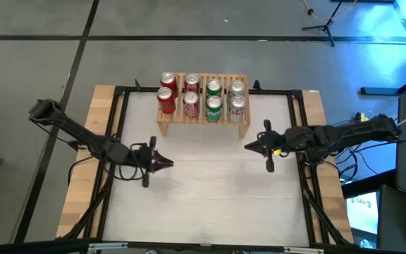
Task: Place canned beverage on shelf
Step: Return to Home Position
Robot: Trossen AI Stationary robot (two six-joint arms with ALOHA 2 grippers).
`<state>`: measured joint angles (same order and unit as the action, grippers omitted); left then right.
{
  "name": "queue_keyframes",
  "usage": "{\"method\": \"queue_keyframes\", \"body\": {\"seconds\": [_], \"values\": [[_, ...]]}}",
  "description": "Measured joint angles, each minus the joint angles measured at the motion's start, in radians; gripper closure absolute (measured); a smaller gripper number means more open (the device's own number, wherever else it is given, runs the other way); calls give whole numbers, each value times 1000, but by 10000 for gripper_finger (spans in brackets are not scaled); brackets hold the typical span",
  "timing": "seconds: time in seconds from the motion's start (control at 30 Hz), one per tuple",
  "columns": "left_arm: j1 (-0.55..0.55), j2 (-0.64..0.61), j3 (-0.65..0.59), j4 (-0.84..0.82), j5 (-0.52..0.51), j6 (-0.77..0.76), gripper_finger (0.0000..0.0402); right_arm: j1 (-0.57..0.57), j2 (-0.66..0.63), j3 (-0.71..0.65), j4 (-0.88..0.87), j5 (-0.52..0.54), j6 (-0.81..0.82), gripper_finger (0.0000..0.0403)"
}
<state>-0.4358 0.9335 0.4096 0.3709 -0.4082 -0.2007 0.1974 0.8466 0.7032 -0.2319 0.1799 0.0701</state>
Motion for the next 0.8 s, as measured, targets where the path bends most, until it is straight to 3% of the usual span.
{"method": "queue_keyframes", "body": {"seconds": [0.2, 0.33, 0.5, 0.63, 0.7, 0.8], "values": [[-1, -84, -205, 157, -14, 15, 399, -1, -29, -158, 108, 66, 45, 401], [0, -86, -270, 226, -150, 58, 399, -1, -20, -205, 92, 150, 93, 401], [5, -85, -288, 206, -176, 81, 397, -1, -20, -255, 172, 55, 49, 402], [39, -147, -338, 197, -95, 151, 401, -2, -22, -283, 188, -10, 2, 402], [76, -199, -385, 207, -17, 127, 401, -2, -37, -303, 190, -51, 1, 402], [127, -288, -402, 93, 55, 73, 401, -2, -85, -330, 224, -87, 0, 402]]}}
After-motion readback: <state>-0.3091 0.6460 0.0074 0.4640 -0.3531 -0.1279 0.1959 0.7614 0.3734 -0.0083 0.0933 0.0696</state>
